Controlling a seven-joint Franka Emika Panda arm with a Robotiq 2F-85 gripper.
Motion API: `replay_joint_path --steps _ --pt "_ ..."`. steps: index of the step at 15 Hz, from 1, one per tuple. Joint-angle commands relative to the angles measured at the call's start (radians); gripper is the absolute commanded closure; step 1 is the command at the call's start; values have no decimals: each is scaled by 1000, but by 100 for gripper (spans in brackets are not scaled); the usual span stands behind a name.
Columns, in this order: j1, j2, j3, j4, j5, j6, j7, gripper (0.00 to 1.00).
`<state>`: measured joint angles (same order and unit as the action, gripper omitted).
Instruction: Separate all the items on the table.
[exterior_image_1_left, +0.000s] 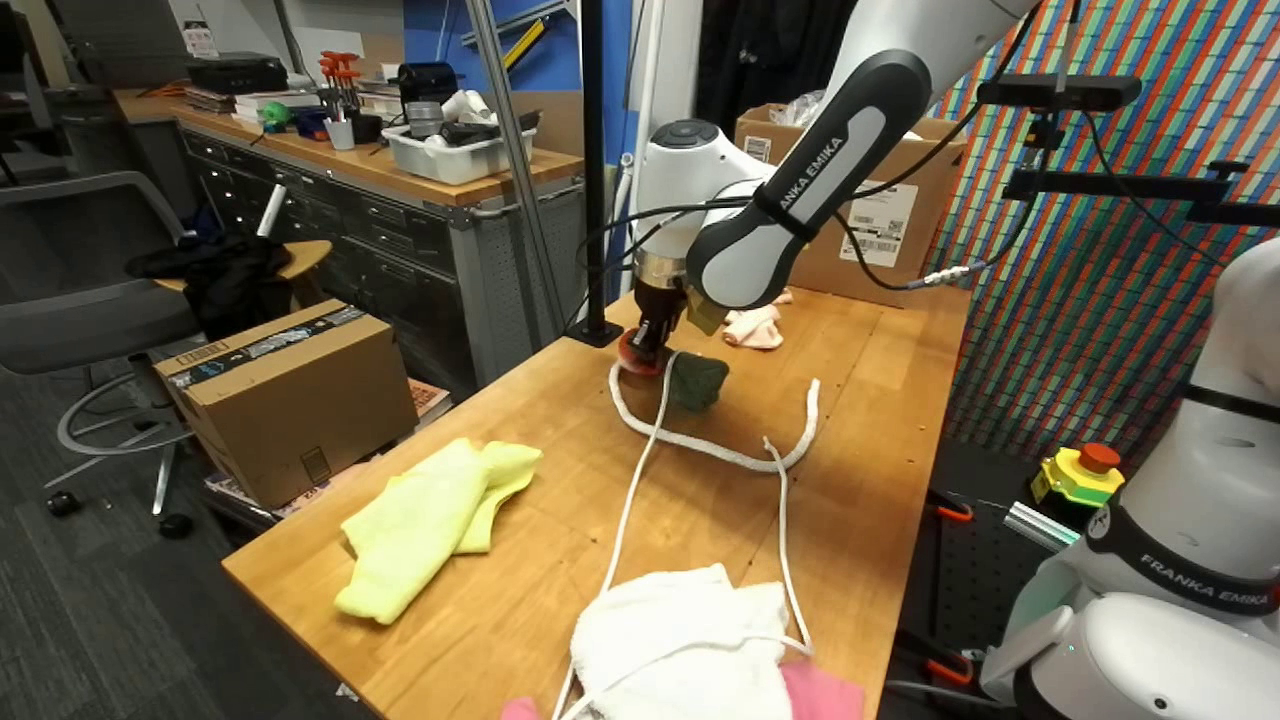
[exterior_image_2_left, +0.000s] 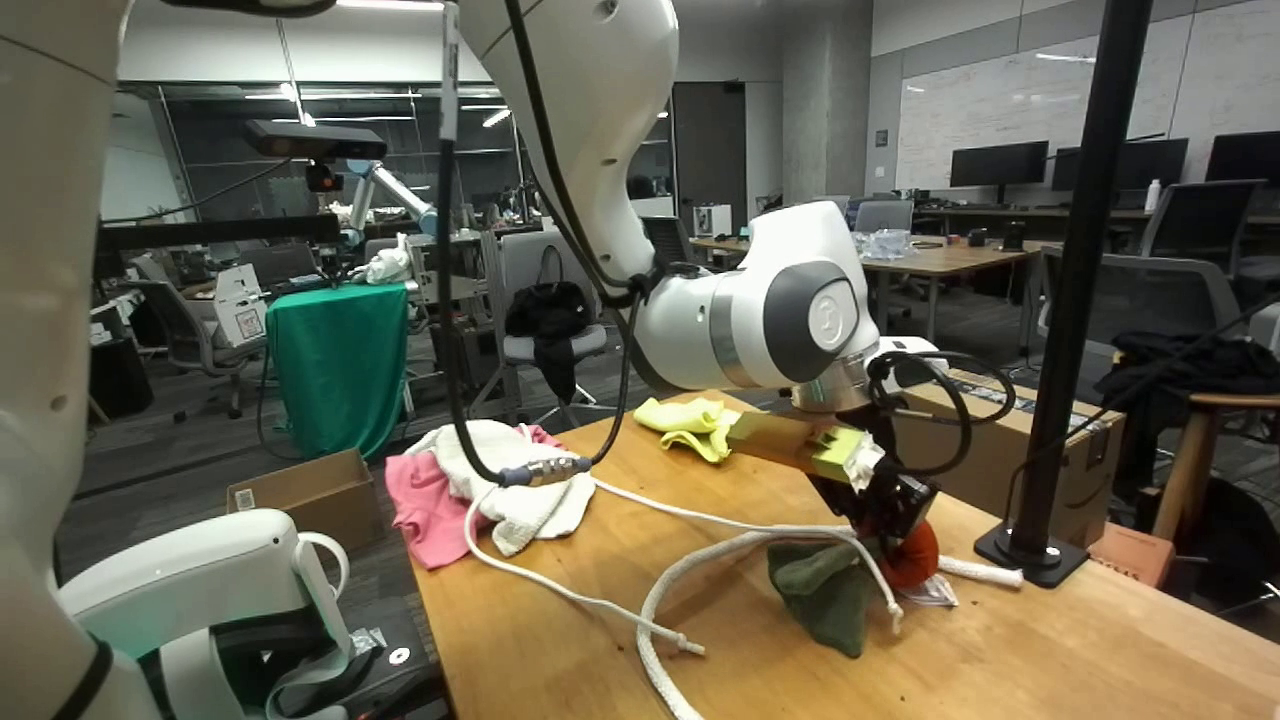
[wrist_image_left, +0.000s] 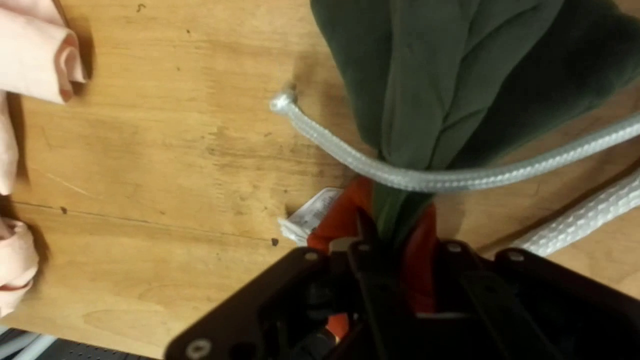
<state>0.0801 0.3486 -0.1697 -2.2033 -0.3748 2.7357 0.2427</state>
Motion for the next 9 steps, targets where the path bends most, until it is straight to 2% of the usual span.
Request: replay_joint_path --steps 1,4,9 --pt "22 -62 -50 -6 -36 43 59 93" --pt "37 -113 -96 -6 -98 59 115 93" --pt "53 -204 -182 -4 -312 53 291 93"
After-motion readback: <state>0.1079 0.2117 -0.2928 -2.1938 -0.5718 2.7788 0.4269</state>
